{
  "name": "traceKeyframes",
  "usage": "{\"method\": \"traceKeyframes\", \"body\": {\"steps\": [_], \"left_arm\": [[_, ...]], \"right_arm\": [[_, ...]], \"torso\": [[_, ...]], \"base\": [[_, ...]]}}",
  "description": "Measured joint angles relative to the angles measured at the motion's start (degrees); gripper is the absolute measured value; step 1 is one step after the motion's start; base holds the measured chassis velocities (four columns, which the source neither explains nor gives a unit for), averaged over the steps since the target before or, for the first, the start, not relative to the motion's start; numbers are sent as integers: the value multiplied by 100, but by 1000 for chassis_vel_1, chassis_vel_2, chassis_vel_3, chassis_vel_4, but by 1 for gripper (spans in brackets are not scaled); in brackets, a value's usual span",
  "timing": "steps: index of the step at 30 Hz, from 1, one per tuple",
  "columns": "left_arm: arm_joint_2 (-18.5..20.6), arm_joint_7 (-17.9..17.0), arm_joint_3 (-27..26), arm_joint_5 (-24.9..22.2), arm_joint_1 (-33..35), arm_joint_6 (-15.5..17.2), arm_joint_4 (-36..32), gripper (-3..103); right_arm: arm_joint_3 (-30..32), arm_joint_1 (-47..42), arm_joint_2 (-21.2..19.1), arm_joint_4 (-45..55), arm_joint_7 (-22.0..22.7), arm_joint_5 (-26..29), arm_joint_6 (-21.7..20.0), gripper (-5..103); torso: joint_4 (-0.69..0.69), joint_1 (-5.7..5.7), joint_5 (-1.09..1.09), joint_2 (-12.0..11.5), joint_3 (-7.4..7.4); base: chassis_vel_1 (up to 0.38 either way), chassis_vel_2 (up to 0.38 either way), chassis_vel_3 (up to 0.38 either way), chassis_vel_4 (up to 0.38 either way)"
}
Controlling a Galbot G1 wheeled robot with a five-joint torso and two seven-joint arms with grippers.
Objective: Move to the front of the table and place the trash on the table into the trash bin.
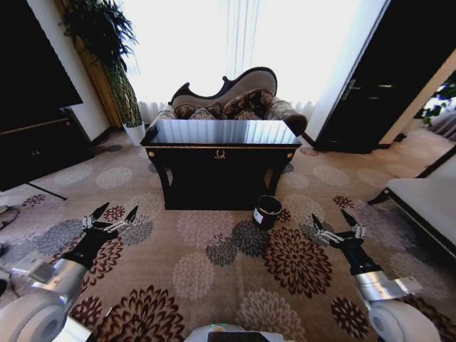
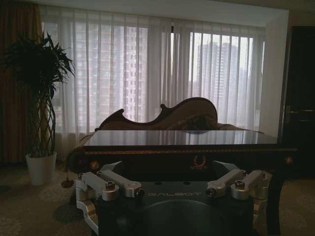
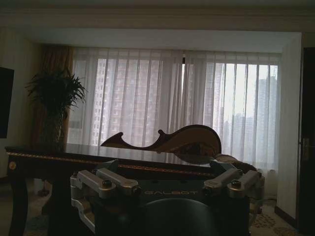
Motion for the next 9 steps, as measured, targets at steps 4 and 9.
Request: {"method": "traceKeyframes", "body": {"steps": [4, 9], "left_arm": [[0, 0, 0, 0, 0, 0, 0, 100], [0, 0, 0, 0, 0, 0, 0, 100]], "right_arm": [[0, 2, 0, 0, 0, 0, 0, 100], [0, 3, 0, 0, 0, 0, 0, 100]], "torso": [[0, 4, -1, -2, 2], [0, 12, -1, -6, 4]], "base": [[47, -33, -16, 45], [0, 0, 0, 0]]}}
